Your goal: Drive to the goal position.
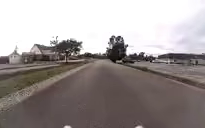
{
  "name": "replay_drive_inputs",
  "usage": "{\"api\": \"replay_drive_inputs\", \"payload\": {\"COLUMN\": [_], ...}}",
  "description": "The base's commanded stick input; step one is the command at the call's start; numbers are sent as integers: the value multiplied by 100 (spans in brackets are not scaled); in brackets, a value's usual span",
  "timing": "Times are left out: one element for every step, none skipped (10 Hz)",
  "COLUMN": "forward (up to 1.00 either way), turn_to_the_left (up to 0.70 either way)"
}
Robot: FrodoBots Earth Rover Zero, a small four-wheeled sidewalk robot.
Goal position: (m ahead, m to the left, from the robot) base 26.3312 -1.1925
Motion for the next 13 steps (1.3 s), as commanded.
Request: {"api": "replay_drive_inputs", "payload": {"forward": [70, 70, 70, 70, 70, 70, 70, 70, 70, 70, 70, 70, 70], "turn_to_the_left": [0, 0, 0, 0, 0, 0, 0, 0, 0, 19, 35, 31, 18]}}
